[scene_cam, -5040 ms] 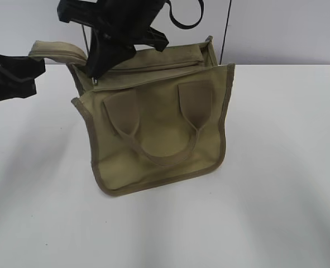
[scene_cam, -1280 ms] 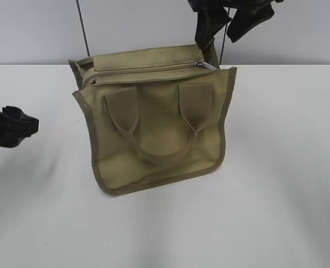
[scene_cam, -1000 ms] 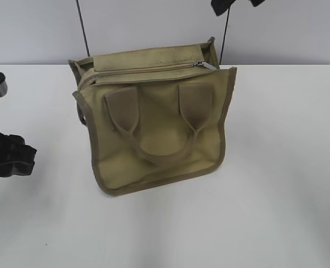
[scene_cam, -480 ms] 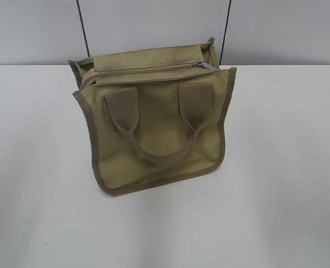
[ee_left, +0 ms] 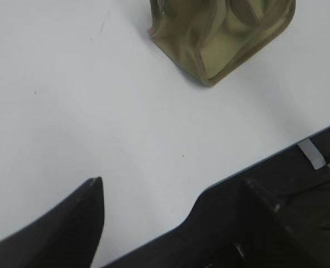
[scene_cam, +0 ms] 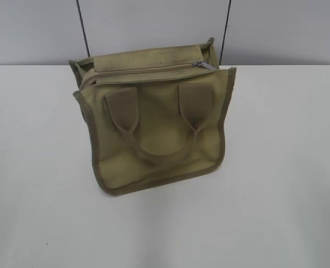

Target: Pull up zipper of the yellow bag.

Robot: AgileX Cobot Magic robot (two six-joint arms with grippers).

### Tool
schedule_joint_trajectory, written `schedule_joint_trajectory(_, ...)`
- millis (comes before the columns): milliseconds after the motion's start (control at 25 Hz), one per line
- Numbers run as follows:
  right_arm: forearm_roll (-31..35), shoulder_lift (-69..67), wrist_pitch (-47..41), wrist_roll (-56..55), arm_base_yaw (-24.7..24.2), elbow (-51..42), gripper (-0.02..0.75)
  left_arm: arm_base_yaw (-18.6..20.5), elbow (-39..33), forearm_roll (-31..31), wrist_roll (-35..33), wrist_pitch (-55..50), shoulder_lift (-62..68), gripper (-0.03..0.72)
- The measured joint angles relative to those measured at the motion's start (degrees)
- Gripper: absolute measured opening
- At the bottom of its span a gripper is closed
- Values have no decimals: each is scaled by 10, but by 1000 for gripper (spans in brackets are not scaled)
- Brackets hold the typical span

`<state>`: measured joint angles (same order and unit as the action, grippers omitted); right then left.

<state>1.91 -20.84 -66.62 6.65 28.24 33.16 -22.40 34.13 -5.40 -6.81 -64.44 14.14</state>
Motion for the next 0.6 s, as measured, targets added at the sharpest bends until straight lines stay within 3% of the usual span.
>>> schedule_joint_trajectory(200,1,61,13,1,0,-52,593,0,-22,-1,-10,17,-34,556)
schedule_joint_trajectory(600,15,63,36,1,0,-62,585,0,-30,-1,-12,37,-34,535)
